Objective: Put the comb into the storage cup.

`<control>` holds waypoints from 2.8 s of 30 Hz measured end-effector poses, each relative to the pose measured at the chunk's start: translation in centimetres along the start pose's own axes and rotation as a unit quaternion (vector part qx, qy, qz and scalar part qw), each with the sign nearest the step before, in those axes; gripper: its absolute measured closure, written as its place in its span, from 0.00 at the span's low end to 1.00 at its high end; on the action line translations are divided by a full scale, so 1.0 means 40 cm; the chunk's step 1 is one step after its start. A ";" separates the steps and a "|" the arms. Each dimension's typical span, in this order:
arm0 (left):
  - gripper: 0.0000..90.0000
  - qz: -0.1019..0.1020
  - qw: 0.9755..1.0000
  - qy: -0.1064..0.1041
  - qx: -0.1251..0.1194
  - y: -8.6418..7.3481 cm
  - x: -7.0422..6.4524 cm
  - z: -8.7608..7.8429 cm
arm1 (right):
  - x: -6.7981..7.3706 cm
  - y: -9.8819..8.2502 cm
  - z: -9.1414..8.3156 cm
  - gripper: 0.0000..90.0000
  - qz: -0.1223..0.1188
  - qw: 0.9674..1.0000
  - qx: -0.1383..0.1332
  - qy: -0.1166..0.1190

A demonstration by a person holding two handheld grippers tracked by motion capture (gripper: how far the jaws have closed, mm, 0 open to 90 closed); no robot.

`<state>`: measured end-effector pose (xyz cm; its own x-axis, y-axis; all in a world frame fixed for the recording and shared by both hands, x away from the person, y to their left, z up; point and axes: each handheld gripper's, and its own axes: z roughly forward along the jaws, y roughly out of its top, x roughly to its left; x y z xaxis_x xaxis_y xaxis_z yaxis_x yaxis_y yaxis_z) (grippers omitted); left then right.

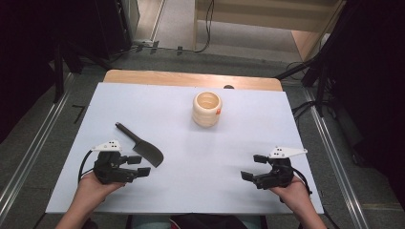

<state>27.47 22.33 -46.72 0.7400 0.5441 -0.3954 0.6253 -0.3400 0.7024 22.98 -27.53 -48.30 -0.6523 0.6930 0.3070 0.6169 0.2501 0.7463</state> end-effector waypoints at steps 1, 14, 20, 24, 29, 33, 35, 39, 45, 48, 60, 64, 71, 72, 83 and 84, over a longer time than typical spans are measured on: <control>0.34 0.001 1.000 0.001 -0.001 0.001 0.000 0.000 | 0.000 0.000 0.000 0.07 0.000 1.000 0.001 0.000; 0.34 -0.019 0.999 0.034 -0.023 0.027 0.029 -0.023 | 0.000 0.000 0.000 0.07 0.000 1.000 -0.001 -0.003; 0.32 -0.027 0.998 0.052 -0.039 0.038 0.041 -0.030 | -0.001 0.000 -0.001 0.07 0.001 1.000 -0.002 -0.006; 0.31 -0.027 0.997 0.066 -0.038 0.051 0.049 -0.028 | 0.000 -0.001 -0.001 0.07 0.000 1.000 -0.001 -0.006; 0.30 -0.031 0.996 0.074 -0.040 0.065 0.058 -0.029 | -0.002 -0.001 -0.002 0.07 0.000 1.000 -0.001 -0.008; 0.29 -0.029 0.995 0.083 -0.043 0.077 0.068 -0.029 | -0.002 -0.001 -0.002 0.07 0.000 1.000 -0.003 -0.008; 0.29 -0.026 0.995 0.091 -0.042 0.083 0.072 -0.028 | -0.002 -0.001 -0.002 0.07 0.000 1.000 -0.002 -0.008; 0.29 -0.025 0.994 0.099 -0.042 0.098 0.081 -0.026 | -0.002 -0.001 -0.002 0.07 -0.001 1.000 -0.002 -0.008; 0.29 -0.021 0.993 0.103 -0.044 0.114 0.094 -0.025 | -0.003 -0.001 -0.002 0.07 0.000 1.000 -0.001 -0.008; 0.29 -0.018 0.993 0.114 -0.040 0.124 0.104 -0.019 | -0.003 -0.001 -0.002 0.07 -0.001 1.000 -0.002 -0.008; 0.29 -0.010 0.990 0.132 -0.042 0.164 0.142 -0.014 | -0.002 -0.001 -0.002 0.07 0.001 1.000 -0.004 -0.007; 0.30 -0.010 0.990 0.134 -0.042 0.178 0.154 -0.009 | -0.003 -0.001 -0.002 0.07 0.001 1.000 -0.004 -0.006; 0.30 -0.017 0.989 0.141 -0.047 0.194 0.181 -0.004 | -0.003 -0.001 -0.003 0.07 0.002 1.000 -0.005 -0.005; 0.30 -0.018 0.988 0.144 -0.045 0.196 0.186 -0.002 | -0.003 -0.001 -0.003 0.07 0.002 1.000 -0.005 -0.005; 0.32 -0.019 0.984 0.165 -0.056 0.229 0.228 0.010 | -0.003 0.000 -0.003 0.07 0.002 1.000 -0.005 -0.005; 0.32 -0.018 0.984 0.166 -0.056 0.232 0.232 0.010 | -0.003 0.000 -0.003 0.07 0.002 1.000 -0.004 -0.005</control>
<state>40.26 23.91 -44.12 0.5850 0.7809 -0.2192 0.6046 -0.2397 0.7596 23.00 -27.69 -48.28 -0.6449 0.7009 0.3048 0.6162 0.2408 0.7499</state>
